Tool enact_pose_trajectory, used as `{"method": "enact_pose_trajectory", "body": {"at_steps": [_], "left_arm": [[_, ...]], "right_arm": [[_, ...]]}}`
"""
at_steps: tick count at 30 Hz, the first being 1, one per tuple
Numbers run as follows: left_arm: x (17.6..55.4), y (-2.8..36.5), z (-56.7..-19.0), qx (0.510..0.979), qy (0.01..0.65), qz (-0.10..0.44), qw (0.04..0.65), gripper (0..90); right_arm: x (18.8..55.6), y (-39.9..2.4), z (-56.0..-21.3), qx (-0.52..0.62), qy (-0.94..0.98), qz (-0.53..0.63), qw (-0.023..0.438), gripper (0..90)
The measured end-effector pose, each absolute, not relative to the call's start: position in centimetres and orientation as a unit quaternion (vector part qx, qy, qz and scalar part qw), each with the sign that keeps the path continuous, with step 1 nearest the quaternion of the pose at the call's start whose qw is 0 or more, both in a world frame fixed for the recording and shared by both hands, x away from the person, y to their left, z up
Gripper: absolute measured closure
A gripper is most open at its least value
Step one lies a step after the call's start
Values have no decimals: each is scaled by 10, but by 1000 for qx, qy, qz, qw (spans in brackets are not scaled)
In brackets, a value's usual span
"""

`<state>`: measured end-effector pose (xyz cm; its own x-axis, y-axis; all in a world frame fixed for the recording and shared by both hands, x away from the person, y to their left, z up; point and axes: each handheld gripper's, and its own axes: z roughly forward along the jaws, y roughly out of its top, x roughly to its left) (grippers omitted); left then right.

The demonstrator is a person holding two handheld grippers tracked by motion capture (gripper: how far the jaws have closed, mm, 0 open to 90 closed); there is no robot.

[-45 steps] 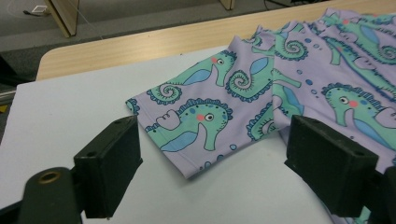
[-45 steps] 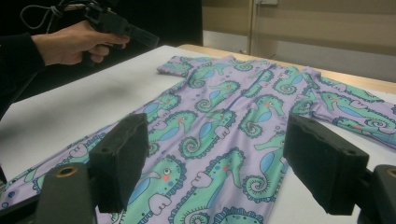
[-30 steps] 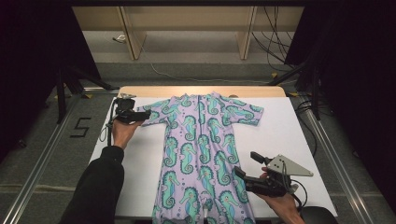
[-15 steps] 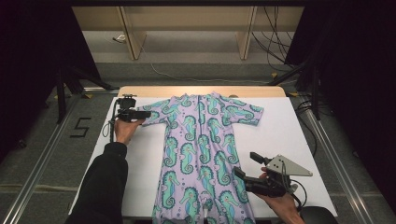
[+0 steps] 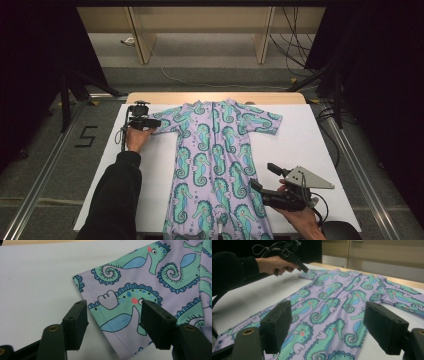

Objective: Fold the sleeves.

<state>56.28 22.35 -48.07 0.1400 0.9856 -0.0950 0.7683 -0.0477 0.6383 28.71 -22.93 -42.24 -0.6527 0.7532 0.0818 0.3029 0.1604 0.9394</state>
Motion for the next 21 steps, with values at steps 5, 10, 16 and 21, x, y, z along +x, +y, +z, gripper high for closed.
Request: {"method": "enact_pose_trajectory", "body": {"at_steps": [5, 10, 16, 21], "left_arm": [[566, 223, -486, 698, 636, 179, 275, 414], [567, 222, -490, 695, 640, 176, 276, 442], [567, 218, -491, 705, 632, 190, 260, 477], [565, 212, -491, 714, 619, 198, 261, 624]], "right_arm": [[287, -229, -422, 360, 733, 538, 209, 239], [287, -229, -422, 361, 734, 536, 210, 240], [287, -229, -423, 360, 735, 535, 210, 244], [287, -229, -422, 359, 735, 535, 210, 245]]}}
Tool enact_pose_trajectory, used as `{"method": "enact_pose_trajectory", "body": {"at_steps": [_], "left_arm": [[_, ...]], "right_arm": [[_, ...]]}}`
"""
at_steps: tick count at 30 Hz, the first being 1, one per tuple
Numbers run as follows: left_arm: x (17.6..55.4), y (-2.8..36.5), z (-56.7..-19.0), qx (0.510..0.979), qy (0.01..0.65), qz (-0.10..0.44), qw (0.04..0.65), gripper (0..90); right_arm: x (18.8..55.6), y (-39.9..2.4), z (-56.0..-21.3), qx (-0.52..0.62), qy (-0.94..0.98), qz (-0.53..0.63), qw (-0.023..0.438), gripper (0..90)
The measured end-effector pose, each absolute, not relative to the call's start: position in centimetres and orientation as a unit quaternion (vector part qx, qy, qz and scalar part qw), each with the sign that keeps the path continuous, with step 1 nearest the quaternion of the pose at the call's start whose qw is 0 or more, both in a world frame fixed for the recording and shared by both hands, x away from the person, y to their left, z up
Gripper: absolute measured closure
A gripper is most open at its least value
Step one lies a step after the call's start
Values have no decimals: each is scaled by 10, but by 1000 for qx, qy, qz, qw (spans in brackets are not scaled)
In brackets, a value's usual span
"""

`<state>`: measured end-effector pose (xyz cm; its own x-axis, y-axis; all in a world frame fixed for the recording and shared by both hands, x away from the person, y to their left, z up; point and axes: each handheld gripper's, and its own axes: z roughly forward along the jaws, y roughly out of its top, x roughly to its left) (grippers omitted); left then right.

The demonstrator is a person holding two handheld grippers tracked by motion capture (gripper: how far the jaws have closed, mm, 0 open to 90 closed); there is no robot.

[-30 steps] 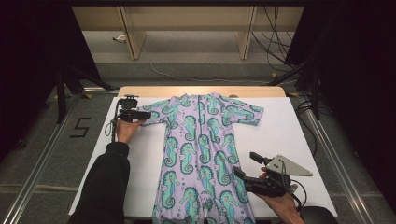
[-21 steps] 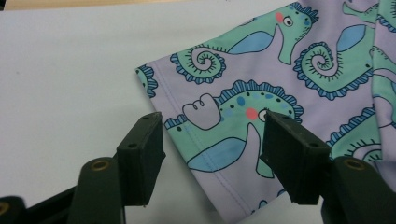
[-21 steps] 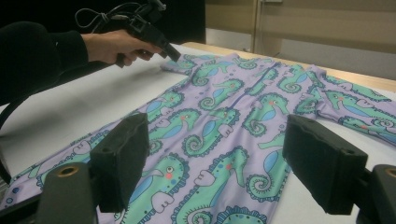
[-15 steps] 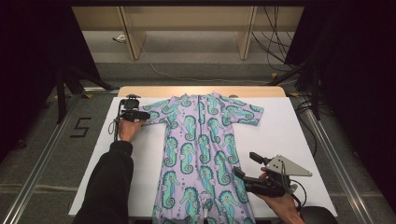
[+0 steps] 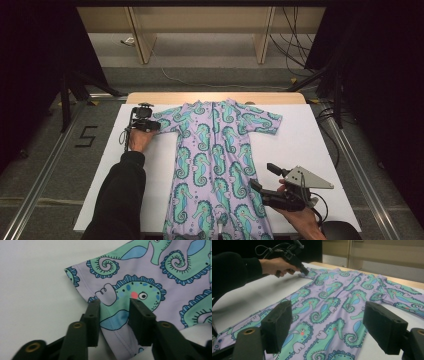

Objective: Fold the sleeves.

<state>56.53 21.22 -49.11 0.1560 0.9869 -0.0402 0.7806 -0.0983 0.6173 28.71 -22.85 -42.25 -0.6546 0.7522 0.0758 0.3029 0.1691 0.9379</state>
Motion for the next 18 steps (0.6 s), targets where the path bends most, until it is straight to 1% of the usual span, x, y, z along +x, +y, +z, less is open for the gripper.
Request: {"method": "enact_pose_trajectory", "body": {"at_steps": [3, 5, 6, 9, 13, 18], "left_arm": [[565, 210, -491, 716, 616, 199, 262, 724], [565, 210, -491, 716, 615, 203, 261, 810], [565, 210, -491, 715, 615, 201, 264, 829], [565, 209, -491, 715, 614, 204, 264, 853], [565, 209, -490, 716, 610, 207, 269, 860], [563, 205, -482, 711, 602, 220, 290, 863]], "right_arm": [[287, -229, -422, 359, 734, 537, 211, 246], [287, -229, -422, 359, 734, 537, 211, 246], [287, -229, -422, 359, 734, 537, 211, 246], [287, -229, -422, 359, 733, 537, 211, 246], [287, -230, -422, 360, 732, 537, 212, 247], [288, -230, -422, 360, 732, 538, 212, 247]]}}
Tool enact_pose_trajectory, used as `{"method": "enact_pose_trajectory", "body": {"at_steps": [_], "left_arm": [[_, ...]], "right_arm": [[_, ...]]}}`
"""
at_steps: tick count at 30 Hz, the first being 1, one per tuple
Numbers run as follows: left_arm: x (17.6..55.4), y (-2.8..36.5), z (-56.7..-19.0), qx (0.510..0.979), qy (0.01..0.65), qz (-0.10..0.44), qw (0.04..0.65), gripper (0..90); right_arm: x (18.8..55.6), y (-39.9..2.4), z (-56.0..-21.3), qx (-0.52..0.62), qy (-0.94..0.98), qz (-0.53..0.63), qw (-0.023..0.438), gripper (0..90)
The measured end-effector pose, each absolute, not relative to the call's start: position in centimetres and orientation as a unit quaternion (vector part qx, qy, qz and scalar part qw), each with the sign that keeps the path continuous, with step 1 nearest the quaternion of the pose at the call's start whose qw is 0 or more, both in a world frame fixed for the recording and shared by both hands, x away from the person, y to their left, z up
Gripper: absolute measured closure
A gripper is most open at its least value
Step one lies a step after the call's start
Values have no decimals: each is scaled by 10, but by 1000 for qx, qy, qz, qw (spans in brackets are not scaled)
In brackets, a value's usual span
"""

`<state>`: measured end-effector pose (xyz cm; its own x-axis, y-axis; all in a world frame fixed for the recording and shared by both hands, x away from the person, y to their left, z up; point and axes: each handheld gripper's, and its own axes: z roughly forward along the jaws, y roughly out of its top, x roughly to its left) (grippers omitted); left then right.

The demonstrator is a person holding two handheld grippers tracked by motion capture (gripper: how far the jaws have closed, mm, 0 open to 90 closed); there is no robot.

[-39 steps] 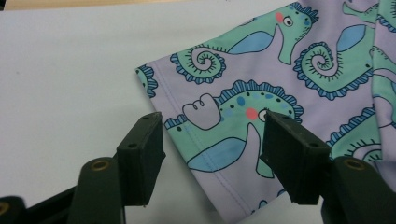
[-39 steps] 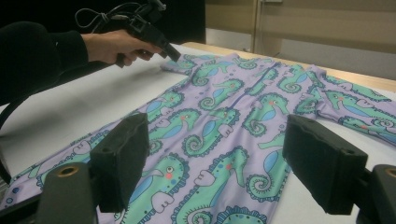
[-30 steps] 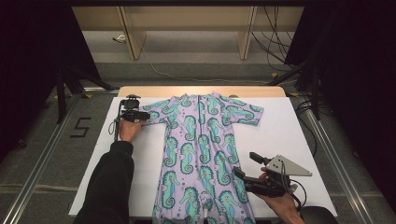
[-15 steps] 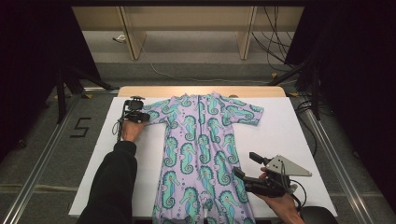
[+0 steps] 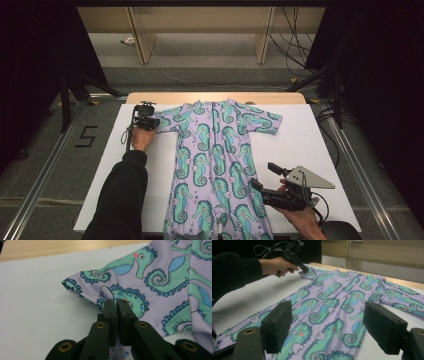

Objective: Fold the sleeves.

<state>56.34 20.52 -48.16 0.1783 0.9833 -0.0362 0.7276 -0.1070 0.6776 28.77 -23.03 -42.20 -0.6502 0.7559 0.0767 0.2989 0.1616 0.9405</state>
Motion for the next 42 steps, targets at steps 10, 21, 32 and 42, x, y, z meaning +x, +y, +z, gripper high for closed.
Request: {"method": "enact_pose_trajectory", "body": {"at_steps": [10, 21, 32, 42], "left_arm": [[559, 189, -455, 722, 558, 242, 329, 865], [557, 152, -434, 757, 494, 255, 345, 864], [554, 123, -427, 786, 446, 262, 338, 864], [548, 99, -428, 825, 383, 276, 312, 862]], "right_arm": [[288, -230, -422, 360, 733, 537, 213, 248], [288, -231, -422, 360, 732, 538, 213, 248], [288, -232, -421, 359, 731, 539, 213, 248], [288, -231, -421, 360, 731, 539, 214, 249]]}}
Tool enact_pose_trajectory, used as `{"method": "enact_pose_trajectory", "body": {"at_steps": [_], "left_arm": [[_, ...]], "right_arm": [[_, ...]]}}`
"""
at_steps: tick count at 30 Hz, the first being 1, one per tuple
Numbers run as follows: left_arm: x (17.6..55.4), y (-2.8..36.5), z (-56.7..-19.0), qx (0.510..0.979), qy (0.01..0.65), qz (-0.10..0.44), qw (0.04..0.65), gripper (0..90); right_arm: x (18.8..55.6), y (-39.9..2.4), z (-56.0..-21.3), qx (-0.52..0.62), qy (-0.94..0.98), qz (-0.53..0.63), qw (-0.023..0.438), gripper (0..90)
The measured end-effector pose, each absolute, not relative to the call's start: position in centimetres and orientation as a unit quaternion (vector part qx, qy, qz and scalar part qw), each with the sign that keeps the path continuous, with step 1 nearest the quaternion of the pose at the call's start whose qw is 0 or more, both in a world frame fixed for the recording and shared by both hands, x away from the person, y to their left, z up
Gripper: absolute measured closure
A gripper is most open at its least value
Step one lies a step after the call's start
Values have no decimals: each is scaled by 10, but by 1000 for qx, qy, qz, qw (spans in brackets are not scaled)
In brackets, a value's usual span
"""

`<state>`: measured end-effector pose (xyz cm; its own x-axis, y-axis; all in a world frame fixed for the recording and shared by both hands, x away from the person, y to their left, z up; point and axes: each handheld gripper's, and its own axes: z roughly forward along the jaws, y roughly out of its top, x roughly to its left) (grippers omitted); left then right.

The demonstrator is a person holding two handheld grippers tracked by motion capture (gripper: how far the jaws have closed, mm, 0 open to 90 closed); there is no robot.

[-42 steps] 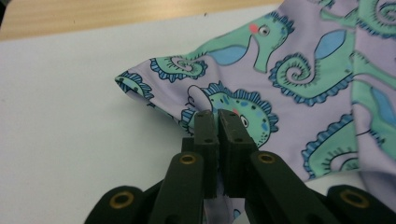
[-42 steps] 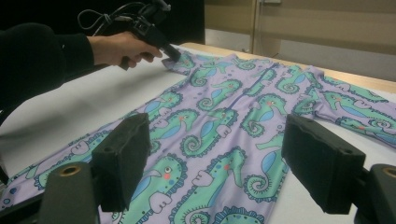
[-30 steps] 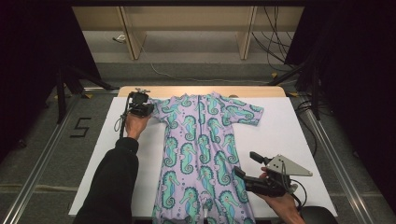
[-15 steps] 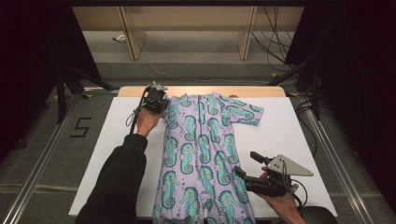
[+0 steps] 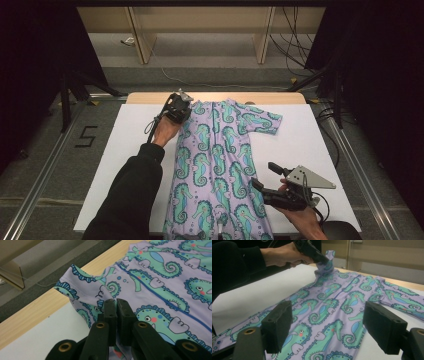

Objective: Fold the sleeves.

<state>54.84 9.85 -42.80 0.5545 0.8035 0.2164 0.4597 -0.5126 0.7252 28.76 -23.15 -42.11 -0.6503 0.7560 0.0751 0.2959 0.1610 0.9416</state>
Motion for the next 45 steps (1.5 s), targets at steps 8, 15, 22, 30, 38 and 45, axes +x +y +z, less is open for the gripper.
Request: {"method": "enact_pose_trajectory", "body": {"at_steps": [8, 15, 22, 30, 38, 45], "left_arm": [[547, 83, -434, 840, 362, 264, 305, 861], [547, 74, -442, 849, 352, 256, 299, 860], [546, 66, -449, 859, 339, 248, 292, 859], [544, 57, -457, 866, 328, 243, 291, 855], [544, 52, -461, 871, 321, 238, 285, 850], [544, 48, -466, 875, 316, 227, 287, 835]], "right_arm": [[287, -232, -421, 359, 732, 538, 214, 249], [287, -232, -421, 359, 731, 539, 214, 250], [287, -232, -420, 358, 731, 540, 214, 251], [287, -232, -420, 357, 732, 540, 214, 251], [287, -232, -420, 357, 732, 540, 213, 251], [287, -232, -420, 357, 733, 539, 212, 251]]}}
